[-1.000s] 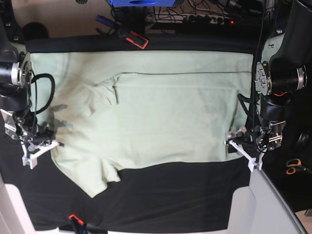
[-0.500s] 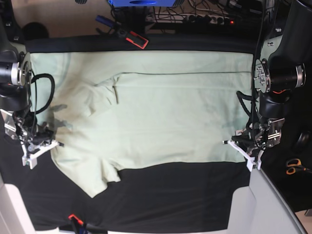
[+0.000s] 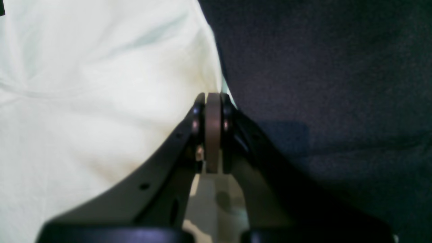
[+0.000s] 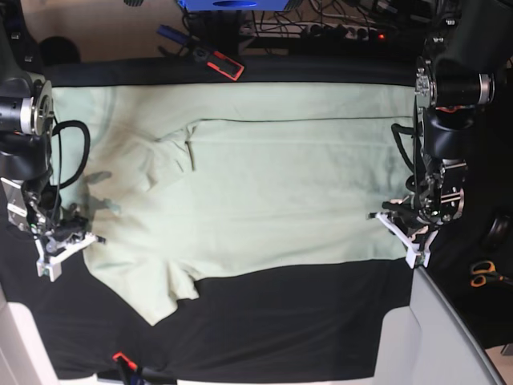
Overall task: Fold the T-shirt properly
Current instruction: 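Lift the side edges and fold them inward toward the shirt's middle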
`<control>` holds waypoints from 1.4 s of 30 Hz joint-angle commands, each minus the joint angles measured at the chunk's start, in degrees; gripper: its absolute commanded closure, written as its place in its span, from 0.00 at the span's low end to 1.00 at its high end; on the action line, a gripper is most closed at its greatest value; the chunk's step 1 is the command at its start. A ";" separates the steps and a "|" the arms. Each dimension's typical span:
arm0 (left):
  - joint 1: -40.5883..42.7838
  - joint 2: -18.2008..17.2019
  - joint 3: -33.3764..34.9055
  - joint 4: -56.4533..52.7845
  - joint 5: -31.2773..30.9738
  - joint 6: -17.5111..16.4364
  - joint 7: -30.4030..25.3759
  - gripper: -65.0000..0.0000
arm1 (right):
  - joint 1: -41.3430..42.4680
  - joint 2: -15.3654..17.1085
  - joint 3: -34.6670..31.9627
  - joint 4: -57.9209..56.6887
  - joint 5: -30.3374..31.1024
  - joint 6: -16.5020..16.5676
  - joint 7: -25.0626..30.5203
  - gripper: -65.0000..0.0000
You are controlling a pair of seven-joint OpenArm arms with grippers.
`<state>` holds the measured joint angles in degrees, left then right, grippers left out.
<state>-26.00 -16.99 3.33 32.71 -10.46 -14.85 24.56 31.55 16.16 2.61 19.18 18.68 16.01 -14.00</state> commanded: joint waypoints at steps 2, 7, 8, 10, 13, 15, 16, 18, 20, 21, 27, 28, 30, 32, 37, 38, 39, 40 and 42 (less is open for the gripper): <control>0.46 -0.81 -0.56 3.82 0.48 0.48 2.48 1.00 | 1.81 0.94 0.16 1.44 0.36 0.30 1.12 1.00; 4.68 -0.81 -0.56 11.91 0.39 0.48 2.83 1.00 | 0.49 0.94 0.25 4.42 0.44 0.30 1.12 1.00; 5.03 -0.81 -0.56 12.70 0.39 0.48 2.83 1.00 | -0.03 0.94 0.25 5.22 0.44 0.30 1.03 1.00; 5.03 -0.81 -0.56 13.31 0.39 0.48 2.92 1.00 | -1.44 0.94 0.25 7.33 0.44 0.21 0.50 1.00; 5.03 -0.81 -0.56 13.49 0.39 0.39 2.92 1.00 | -3.29 0.94 0.25 11.72 0.44 0.12 -1.43 1.00; 5.56 -0.81 -0.56 13.66 0.39 0.39 2.92 1.00 | -4.17 0.94 0.33 14.36 0.44 0.12 -2.75 1.00; 5.82 -0.81 -0.56 14.72 0.39 0.39 2.92 1.00 | -4.69 0.94 1.48 15.24 0.44 0.12 -3.45 1.00; 6.97 -0.81 -0.56 16.57 0.39 0.39 3.18 1.00 | -5.66 0.94 4.82 16.91 0.44 0.12 -4.77 1.00; 8.02 -0.81 -0.56 19.03 0.39 0.39 5.29 1.00 | -6.45 0.94 6.57 18.93 0.36 0.12 -6.18 1.00; 8.46 -0.81 -0.56 20.61 0.39 0.39 6.43 1.00 | -6.80 1.02 6.84 19.72 0.36 0.12 -6.79 1.00; 11.54 -0.81 -0.56 29.31 0.39 0.39 10.92 1.00 | -9.00 1.20 7.19 23.50 0.36 0.12 -10.40 1.00; 12.06 -0.90 -0.56 30.19 0.39 0.39 11.44 1.00 | -9.62 1.11 7.19 24.38 0.36 0.12 -11.10 1.00; 12.94 -0.90 -0.56 31.51 0.57 0.39 12.06 1.00 | -10.76 1.02 7.28 26.75 0.36 0.12 -12.42 1.00; 14.00 -0.90 -0.56 32.48 0.66 0.39 12.67 1.00 | -12.08 0.94 7.28 29.22 0.44 0.12 -14.09 1.00; 17.52 -0.98 -0.56 35.20 0.74 0.39 12.76 1.00 | -15.24 0.85 10.18 34.40 0.44 0.03 -18.40 1.00; 18.22 -1.25 -0.56 35.55 0.74 0.39 12.76 1.00 | -15.95 0.85 11.23 35.46 0.44 0.03 -19.28 1.00; 18.83 -1.78 -0.56 35.99 0.74 0.39 13.29 1.00 | -16.56 0.76 12.03 36.42 0.44 0.03 -20.15 1.00; 19.19 -1.86 -0.56 36.26 0.74 0.39 14.17 1.00 | -17.00 0.76 12.47 37.22 0.44 0.03 -20.86 1.00; 19.54 -2.22 -0.56 36.61 0.74 0.39 15.22 1.00 | -18.06 0.14 12.73 38.53 0.44 0.03 -22.26 1.00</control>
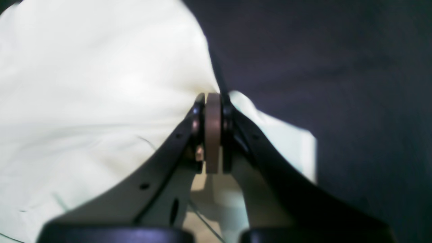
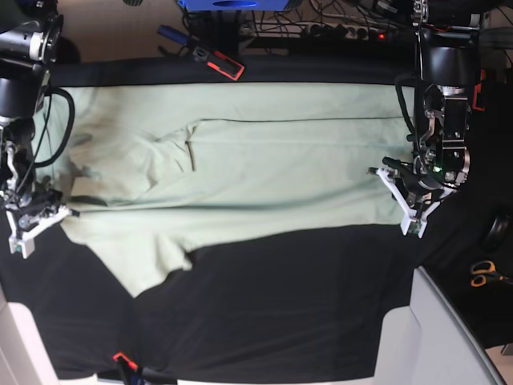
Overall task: Fold the T-shirt properly
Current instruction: 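Lift the side edges and fold them inward toward the shirt's middle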
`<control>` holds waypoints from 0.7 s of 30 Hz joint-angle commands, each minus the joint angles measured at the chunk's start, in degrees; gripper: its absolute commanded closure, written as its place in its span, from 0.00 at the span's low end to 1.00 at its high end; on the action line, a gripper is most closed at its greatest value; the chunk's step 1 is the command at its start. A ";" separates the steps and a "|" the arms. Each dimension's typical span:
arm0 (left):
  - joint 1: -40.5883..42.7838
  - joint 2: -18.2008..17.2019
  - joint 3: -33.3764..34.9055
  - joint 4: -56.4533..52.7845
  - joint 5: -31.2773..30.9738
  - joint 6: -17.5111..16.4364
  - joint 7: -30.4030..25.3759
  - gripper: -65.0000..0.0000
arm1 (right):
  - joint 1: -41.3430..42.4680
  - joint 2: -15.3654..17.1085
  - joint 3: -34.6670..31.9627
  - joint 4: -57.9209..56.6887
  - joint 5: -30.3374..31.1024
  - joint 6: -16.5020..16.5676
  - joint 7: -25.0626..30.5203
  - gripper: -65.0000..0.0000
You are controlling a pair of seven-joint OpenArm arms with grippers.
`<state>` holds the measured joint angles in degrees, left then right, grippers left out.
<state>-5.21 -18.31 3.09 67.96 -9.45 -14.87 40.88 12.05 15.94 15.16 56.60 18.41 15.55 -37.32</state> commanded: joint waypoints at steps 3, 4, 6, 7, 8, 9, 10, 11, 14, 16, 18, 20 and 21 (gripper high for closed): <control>0.16 -0.99 -0.32 1.71 -0.26 0.41 -1.19 1.00 | -0.05 0.28 0.18 2.70 0.71 0.49 -0.53 1.00; 0.33 -0.99 -0.32 1.71 -0.26 0.41 -1.19 1.00 | -0.14 0.01 0.18 2.70 0.71 0.49 -1.14 1.00; 0.51 -0.99 -0.32 1.71 -0.26 0.41 -1.19 1.00 | -0.14 -1.22 0.27 2.70 0.62 0.49 -1.84 1.00; 0.51 -0.99 -0.06 1.71 -0.26 0.41 -1.19 1.00 | -0.23 -1.57 0.27 2.79 0.62 0.49 -1.84 1.00; 0.60 -0.99 0.12 1.71 -0.17 0.41 -1.19 1.00 | -0.41 -1.83 0.27 3.23 0.53 0.49 -2.02 1.00; 0.60 -0.99 0.12 1.62 -0.17 0.41 -1.19 1.00 | -0.67 -2.10 0.27 3.49 0.53 0.32 -2.55 1.00; 0.60 -0.90 0.12 1.62 -0.17 0.41 -1.19 1.00 | -0.85 -2.27 0.62 4.10 0.62 -0.30 -3.34 1.00; 0.69 -0.90 0.12 1.62 -0.17 0.41 -1.19 1.00 | -1.11 -2.98 1.50 5.16 0.62 -2.06 -4.04 1.00; 1.56 -0.90 -0.15 1.62 -0.17 0.41 -1.19 1.00 | -2.25 -4.47 2.82 8.68 0.44 -6.89 -4.83 0.99; 1.65 -0.90 -0.15 1.62 -0.17 0.41 -1.19 1.00 | -2.69 -4.65 3.08 11.14 0.44 -8.65 -5.36 0.98; 1.65 -0.90 -0.15 1.53 -0.17 0.41 -1.19 1.00 | -2.69 -4.65 3.08 12.54 0.62 -11.46 -6.68 0.94; 1.65 -0.90 -0.06 1.44 -0.17 0.41 -1.19 1.00 | -2.69 -4.65 3.17 14.30 0.62 -14.36 -7.38 0.83; 1.65 -0.90 0.03 1.44 -0.17 0.41 -1.19 1.00 | -2.69 -4.65 3.17 15.09 0.62 -15.24 -7.47 0.77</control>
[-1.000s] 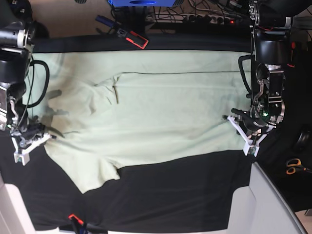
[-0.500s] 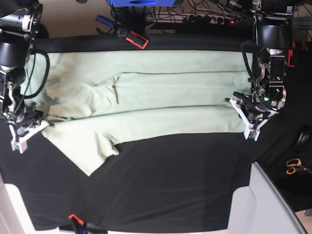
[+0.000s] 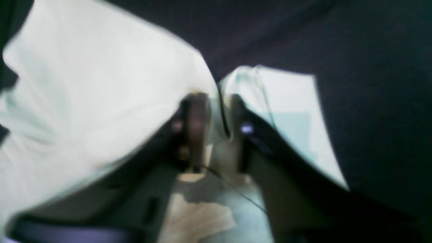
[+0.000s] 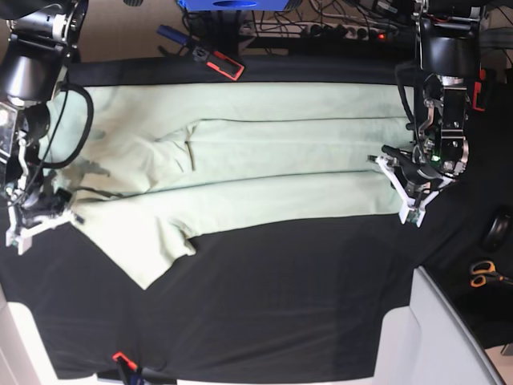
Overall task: Fold the T-shirt properly
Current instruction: 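Lift the side edges and fold them inward toward the shirt's middle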
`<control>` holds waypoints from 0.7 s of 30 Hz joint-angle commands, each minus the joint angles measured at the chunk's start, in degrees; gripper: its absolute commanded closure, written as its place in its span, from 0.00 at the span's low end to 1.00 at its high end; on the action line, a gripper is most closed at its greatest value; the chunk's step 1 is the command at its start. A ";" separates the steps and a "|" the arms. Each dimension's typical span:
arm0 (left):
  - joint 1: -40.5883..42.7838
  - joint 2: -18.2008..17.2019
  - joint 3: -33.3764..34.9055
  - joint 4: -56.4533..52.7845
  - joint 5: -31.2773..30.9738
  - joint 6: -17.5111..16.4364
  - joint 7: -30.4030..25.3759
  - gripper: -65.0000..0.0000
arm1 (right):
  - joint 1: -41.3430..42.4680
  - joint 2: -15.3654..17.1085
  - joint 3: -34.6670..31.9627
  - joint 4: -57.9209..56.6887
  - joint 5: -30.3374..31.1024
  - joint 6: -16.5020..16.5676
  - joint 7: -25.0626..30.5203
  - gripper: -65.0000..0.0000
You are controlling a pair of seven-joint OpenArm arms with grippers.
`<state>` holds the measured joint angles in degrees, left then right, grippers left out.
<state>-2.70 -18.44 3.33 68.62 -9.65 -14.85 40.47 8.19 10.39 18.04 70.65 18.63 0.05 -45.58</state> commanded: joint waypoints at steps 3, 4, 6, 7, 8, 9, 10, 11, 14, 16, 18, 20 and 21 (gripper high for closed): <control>-0.86 -0.77 -0.30 0.79 0.02 0.39 -0.78 1.00 | 1.35 0.90 0.29 2.09 0.40 -0.19 0.70 0.52; -0.86 -0.77 -0.39 0.79 0.02 0.39 -0.78 1.00 | 1.44 0.90 0.29 2.09 0.40 -0.19 0.79 0.46; -0.86 -0.77 -0.39 0.79 0.02 0.39 -0.86 1.00 | 2.23 0.90 -0.15 1.66 0.40 0.08 1.23 0.42; -0.86 -0.77 -0.39 0.79 0.02 0.39 -0.86 1.00 | 3.29 0.90 -0.24 1.48 0.40 0.08 1.32 0.42; -0.86 -0.77 -0.39 0.79 0.02 0.39 -0.86 1.00 | 4.25 0.90 -0.33 0.69 0.40 0.17 1.58 0.42; -0.86 -0.77 -0.48 0.79 0.02 0.39 -0.95 1.00 | 5.66 0.99 -0.33 -1.16 0.40 0.52 2.20 0.42; -0.86 -0.77 -0.48 0.87 0.02 0.39 -0.95 1.00 | 7.59 1.26 -0.42 -3.88 0.40 1.84 3.17 0.42; -0.86 -0.77 -0.48 0.87 0.02 0.39 -0.95 1.00 | 9.53 1.43 -0.42 -7.75 0.31 4.03 4.31 0.42; -0.86 -0.77 -0.48 0.87 0.02 0.39 -0.95 1.00 | 16.12 3.45 -0.50 -21.03 0.14 11.24 7.82 0.42; -0.86 -0.77 -0.48 0.79 0.02 0.39 -0.95 1.00 | 19.46 4.51 -0.50 -29.47 0.05 14.41 11.52 0.42; -0.77 -0.77 -0.39 0.70 0.02 0.39 -0.95 1.00 | 21.92 5.56 -0.50 -35.27 0.05 15.99 14.95 0.42; -0.77 -0.77 -0.30 0.70 0.02 0.39 -0.95 1.00 | 24.03 6.27 -1.12 -40.81 0.05 16.78 17.58 0.42; -0.77 -0.77 -0.30 0.70 0.02 0.39 -0.95 1.00 | 25.09 6.27 -2.70 -43.27 0.05 17.22 18.99 0.42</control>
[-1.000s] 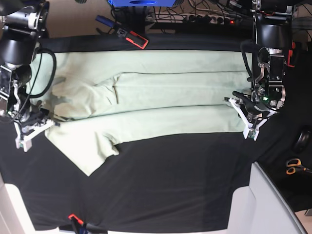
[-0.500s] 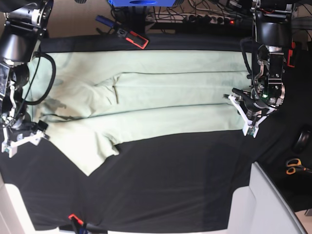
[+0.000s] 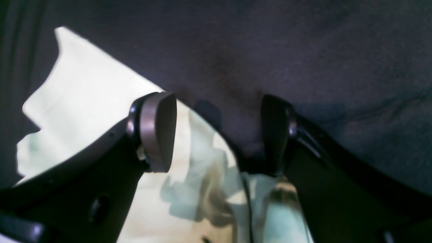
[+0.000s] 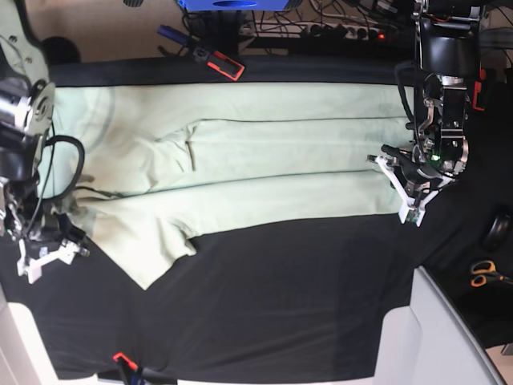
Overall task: Fold the T-shirt properly
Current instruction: 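Lift the side edges and fold them inward toward the shirt's middle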
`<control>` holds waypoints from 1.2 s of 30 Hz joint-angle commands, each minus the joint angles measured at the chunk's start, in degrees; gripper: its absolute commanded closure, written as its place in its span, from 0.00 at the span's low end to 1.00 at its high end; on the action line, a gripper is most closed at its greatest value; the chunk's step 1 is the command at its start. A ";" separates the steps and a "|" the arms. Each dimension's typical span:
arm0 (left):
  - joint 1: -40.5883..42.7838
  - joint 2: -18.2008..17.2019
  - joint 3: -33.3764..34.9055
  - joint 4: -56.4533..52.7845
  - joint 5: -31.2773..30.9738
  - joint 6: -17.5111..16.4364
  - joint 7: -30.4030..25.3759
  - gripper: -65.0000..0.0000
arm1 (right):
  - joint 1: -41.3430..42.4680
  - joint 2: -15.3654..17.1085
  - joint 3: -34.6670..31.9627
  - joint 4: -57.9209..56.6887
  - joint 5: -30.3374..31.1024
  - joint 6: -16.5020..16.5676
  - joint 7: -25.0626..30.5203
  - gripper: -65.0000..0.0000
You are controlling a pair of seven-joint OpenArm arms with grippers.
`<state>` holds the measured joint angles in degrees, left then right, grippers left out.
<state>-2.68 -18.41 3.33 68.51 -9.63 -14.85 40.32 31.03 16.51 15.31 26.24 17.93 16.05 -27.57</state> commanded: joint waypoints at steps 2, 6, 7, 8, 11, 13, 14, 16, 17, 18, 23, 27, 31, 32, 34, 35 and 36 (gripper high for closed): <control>-0.80 -0.79 -0.30 0.81 0.00 0.39 -0.80 1.00 | 3.66 0.23 -4.45 -3.25 0.75 2.54 4.50 0.42; -0.80 -0.62 -0.21 0.90 0.00 0.39 -0.80 1.00 | 3.83 -0.29 -9.11 -7.73 1.01 2.89 9.15 0.42; -0.80 -0.62 -0.21 0.90 0.00 0.39 -0.89 1.00 | 3.83 -0.38 -9.29 -8.26 1.01 2.98 9.51 0.42; -0.80 -0.62 -0.21 0.90 0.00 0.39 -0.89 1.00 | 3.83 -1.00 -9.38 -8.61 1.01 2.98 9.68 0.42; -0.80 -0.71 -0.21 0.81 0.00 0.39 -0.89 1.00 | 3.83 -1.79 -9.73 -8.88 1.01 3.07 9.68 0.42; -0.80 -0.71 -0.30 0.81 0.00 0.39 -0.89 1.00 | 3.83 -1.96 -9.73 -8.88 0.92 3.07 9.68 0.42; -0.80 -0.71 -0.30 0.81 0.00 0.39 -0.89 1.00 | 3.83 -2.05 -9.73 -8.88 0.92 3.07 9.68 0.42; -0.80 -0.71 -0.30 0.90 0.00 0.39 -0.89 1.00 | 3.83 -2.93 -9.82 -8.52 0.75 3.07 9.68 0.42; -0.80 -0.71 -0.30 0.90 0.00 0.39 -0.89 1.00 | 3.83 -3.02 -9.90 -8.52 0.75 3.07 9.68 0.42; -0.80 -0.71 -0.30 0.81 0.00 0.39 -0.89 1.00 | 3.83 -3.02 -9.90 -8.52 0.66 3.07 9.68 0.42; -0.80 -0.71 -0.12 0.90 0.00 0.39 -0.71 1.00 | 4.45 -1.88 -9.82 -7.21 -3.65 2.54 10.65 0.43; -0.80 -0.71 -0.12 0.81 0.00 0.39 -0.71 1.00 | 4.62 -1.70 -9.38 -6.94 -8.04 2.54 10.83 0.43; -0.80 -0.53 -0.12 0.81 0.00 0.39 -0.71 1.00 | 4.62 -1.70 -9.82 -7.21 -8.13 2.54 10.91 0.42; -0.80 -0.44 -0.12 0.81 0.00 0.39 -0.71 1.00 | 4.62 -1.79 -9.82 -7.21 -8.13 2.54 10.91 0.42; -0.80 -0.35 -0.12 0.81 0.00 0.39 -0.71 1.00 | 4.62 -2.23 -9.82 -7.21 -8.13 2.54 10.91 0.42; -0.80 -0.35 -0.12 0.81 0.00 0.39 -0.71 1.00 | 4.62 -2.32 -9.82 -7.21 -8.13 2.54 10.91 0.42; -0.80 -0.35 -0.12 0.81 0.00 0.39 -0.62 1.00 | 4.62 -2.49 -9.82 -7.29 -8.13 2.54 10.91 0.42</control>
<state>-2.68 -18.15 3.42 68.51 -9.63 -14.85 40.29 33.63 13.65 5.43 18.24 9.82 18.37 -17.80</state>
